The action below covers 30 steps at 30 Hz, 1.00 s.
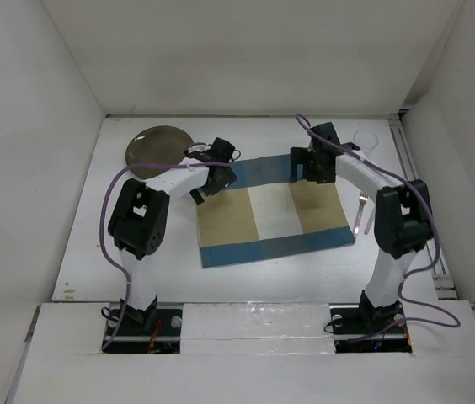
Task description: Set the dinner table for one person
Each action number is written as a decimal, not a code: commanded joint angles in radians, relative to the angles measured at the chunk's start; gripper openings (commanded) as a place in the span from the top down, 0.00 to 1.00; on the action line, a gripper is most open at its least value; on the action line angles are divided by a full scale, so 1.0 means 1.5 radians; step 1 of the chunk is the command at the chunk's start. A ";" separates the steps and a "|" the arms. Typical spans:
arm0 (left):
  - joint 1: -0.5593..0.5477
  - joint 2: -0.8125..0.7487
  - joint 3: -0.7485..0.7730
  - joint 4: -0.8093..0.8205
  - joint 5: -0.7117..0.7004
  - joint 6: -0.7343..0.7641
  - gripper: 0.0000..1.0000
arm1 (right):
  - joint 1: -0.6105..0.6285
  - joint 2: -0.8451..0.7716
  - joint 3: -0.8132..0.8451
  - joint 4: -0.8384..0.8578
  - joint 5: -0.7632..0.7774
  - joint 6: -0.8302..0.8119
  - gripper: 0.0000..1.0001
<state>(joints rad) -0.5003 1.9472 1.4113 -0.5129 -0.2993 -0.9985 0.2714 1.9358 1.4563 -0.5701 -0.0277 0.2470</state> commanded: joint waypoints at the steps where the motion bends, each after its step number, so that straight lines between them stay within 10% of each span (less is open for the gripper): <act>1: -0.035 -0.071 0.053 -0.049 -0.056 0.055 0.00 | 0.053 -0.128 -0.053 0.098 0.028 0.033 0.00; 11: -0.087 -0.200 -0.161 -0.001 -0.003 -0.032 0.00 | 0.130 -0.104 -0.137 0.089 0.127 0.064 0.00; 22: -0.189 -0.029 -0.089 -0.150 -0.073 -0.227 0.00 | 0.107 0.060 0.046 -0.049 0.103 0.015 0.00; 30: -0.154 0.024 -0.069 -0.123 -0.066 -0.184 0.00 | 0.114 0.009 -0.050 -0.049 0.140 0.048 0.00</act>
<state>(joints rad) -0.7670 1.9266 1.3178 -0.6804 -0.3668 -1.2404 0.4335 2.0033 1.4342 -0.5983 0.1474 0.2935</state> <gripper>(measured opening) 0.996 0.999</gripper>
